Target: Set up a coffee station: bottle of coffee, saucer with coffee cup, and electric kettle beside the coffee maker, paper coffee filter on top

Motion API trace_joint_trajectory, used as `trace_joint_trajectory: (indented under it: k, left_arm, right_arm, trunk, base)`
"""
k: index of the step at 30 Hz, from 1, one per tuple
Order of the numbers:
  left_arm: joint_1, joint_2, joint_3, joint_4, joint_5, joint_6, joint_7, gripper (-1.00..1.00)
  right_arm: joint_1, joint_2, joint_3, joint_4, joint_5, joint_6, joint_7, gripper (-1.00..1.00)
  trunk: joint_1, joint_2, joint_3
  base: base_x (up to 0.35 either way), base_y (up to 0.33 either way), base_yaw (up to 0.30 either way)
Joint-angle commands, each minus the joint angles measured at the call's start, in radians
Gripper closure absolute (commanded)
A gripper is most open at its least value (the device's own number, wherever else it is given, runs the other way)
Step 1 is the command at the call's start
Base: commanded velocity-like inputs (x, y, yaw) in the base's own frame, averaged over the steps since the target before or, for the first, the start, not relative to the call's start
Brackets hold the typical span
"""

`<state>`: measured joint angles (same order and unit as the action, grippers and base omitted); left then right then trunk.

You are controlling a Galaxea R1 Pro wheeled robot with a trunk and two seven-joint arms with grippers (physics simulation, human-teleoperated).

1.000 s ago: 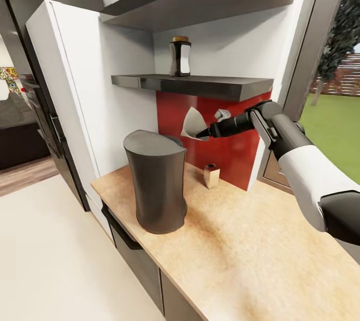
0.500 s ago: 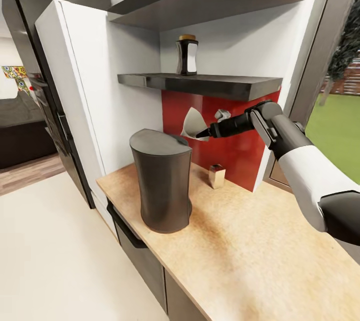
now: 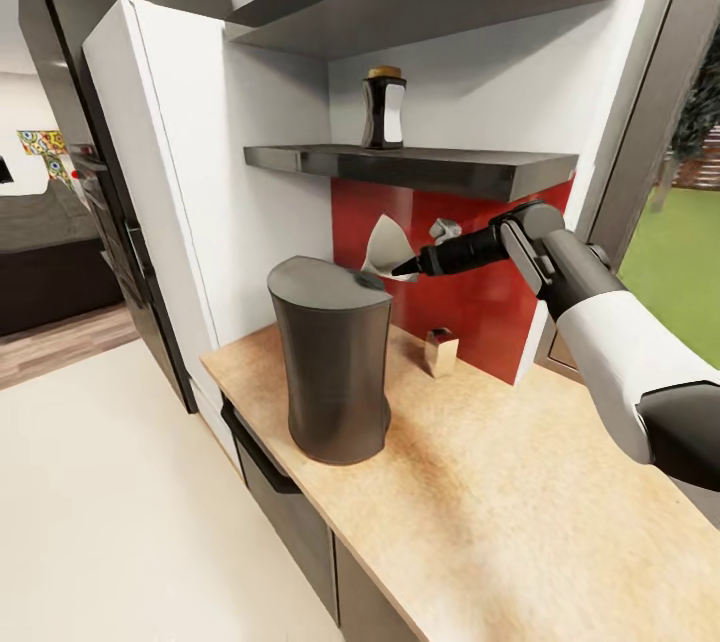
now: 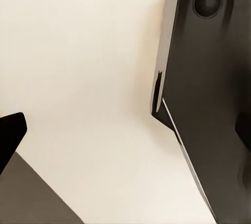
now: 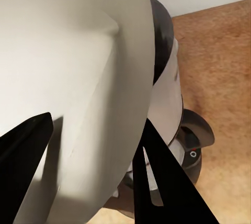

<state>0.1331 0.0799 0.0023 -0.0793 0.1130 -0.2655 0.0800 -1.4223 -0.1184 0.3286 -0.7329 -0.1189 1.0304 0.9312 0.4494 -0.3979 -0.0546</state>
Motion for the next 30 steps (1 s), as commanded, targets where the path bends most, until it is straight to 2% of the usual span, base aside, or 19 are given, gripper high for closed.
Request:
trace_joint_trajectory:
  k: [1, 30]
  left_arm:
    - [0.000, 0.000, -0.001, -0.002, 0.008, -0.001, 0.000, -1.00]
    - [0.000, 0.001, 0.001, -0.002, 0.008, -0.001, -0.002, -1.00]
  right_arm:
    - [-0.001, -0.001, 0.004, 0.000, -0.010, 0.007, -0.005, 1.00]
    - [0.003, -0.001, 0.004, 0.005, -0.005, 0.007, -0.006, 1.00]
  trunk:
    - [0.001, -0.002, -0.002]
    - [0.001, -0.002, -0.002]
  base:
    - [0.000, 0.000, 0.020]
    - [0.000, 0.000, 0.001]
